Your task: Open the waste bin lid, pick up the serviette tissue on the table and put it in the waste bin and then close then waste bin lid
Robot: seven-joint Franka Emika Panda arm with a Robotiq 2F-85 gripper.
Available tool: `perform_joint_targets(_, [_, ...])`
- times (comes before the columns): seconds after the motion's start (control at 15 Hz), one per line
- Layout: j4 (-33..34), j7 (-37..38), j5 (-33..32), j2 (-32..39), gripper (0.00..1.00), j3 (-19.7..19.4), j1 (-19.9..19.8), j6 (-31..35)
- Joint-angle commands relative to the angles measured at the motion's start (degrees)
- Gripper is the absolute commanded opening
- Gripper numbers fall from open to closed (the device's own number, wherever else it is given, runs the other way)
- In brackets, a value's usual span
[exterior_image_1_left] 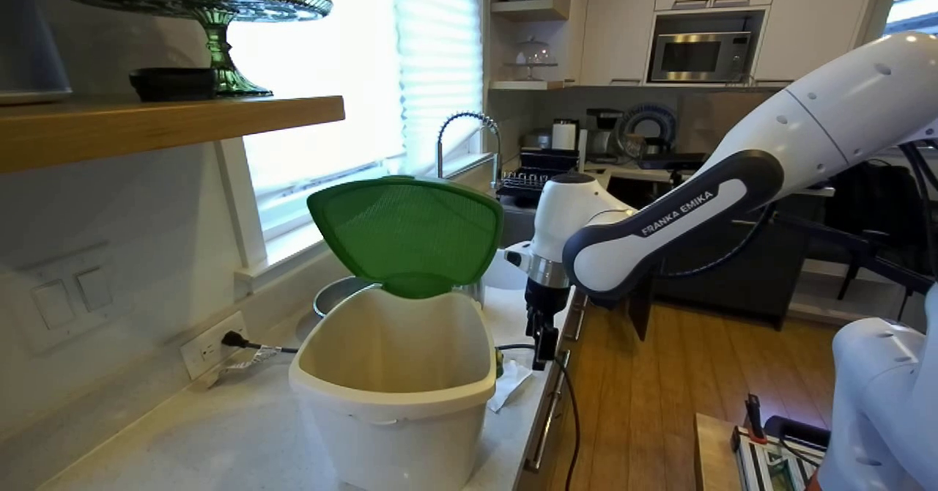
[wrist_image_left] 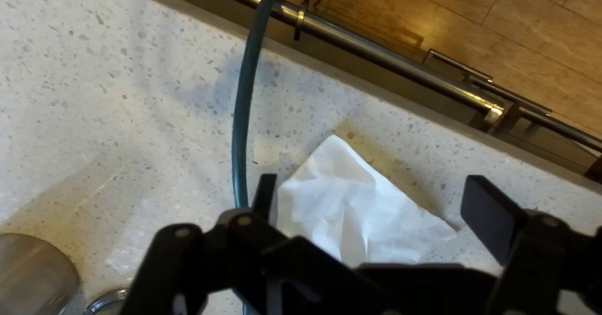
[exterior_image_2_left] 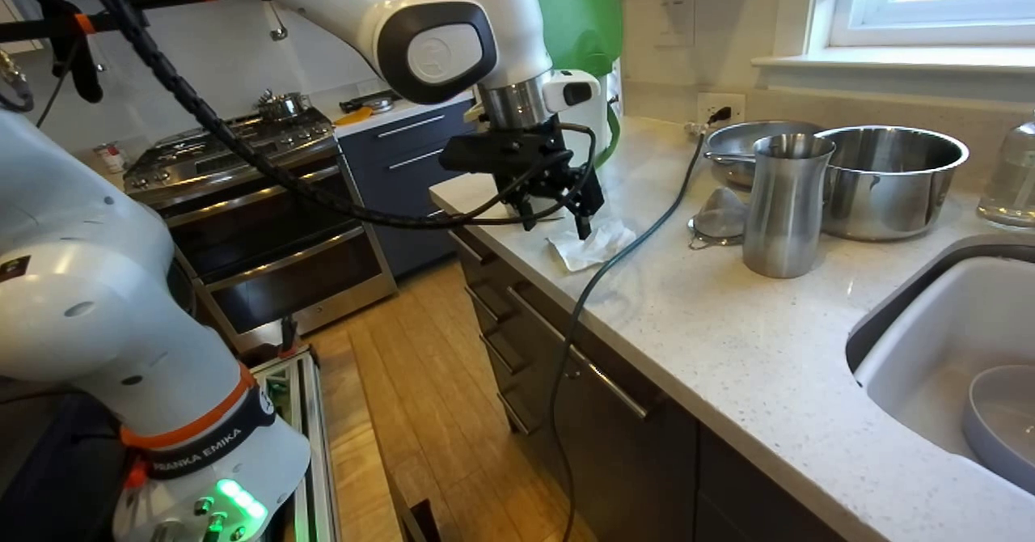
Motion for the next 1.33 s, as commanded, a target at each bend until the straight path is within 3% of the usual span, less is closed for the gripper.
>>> perform_joint_targets(0.0, [0.6, -6.2, 7.1, 4.6, 1.0, 0.0, 0.0, 5.5])
perform_joint_targets(0.47, [0.9, -16.9, 19.9, 8.9, 1.0, 1.9, -0.9, 10.5])
perform_joint_targets(0.53, [1.1, -17.7, 20.9, 9.3, 0.94, 2.3, -1.1, 10.7])
perform_joint_targets(0.67, [1.5, -19.1, 22.3, 10.1, 0.66, 2.8, -1.5, 10.6])
perform_joint_targets(0.8, [1.9, -19.4, 22.4, 10.9, 0.49, 3.2, -2.1, 10.5])
perform_joint_targets(1.27, [2.9, -17.9, 20.7, 12.5, 0.0, 4.1, -4.2, 10.1])
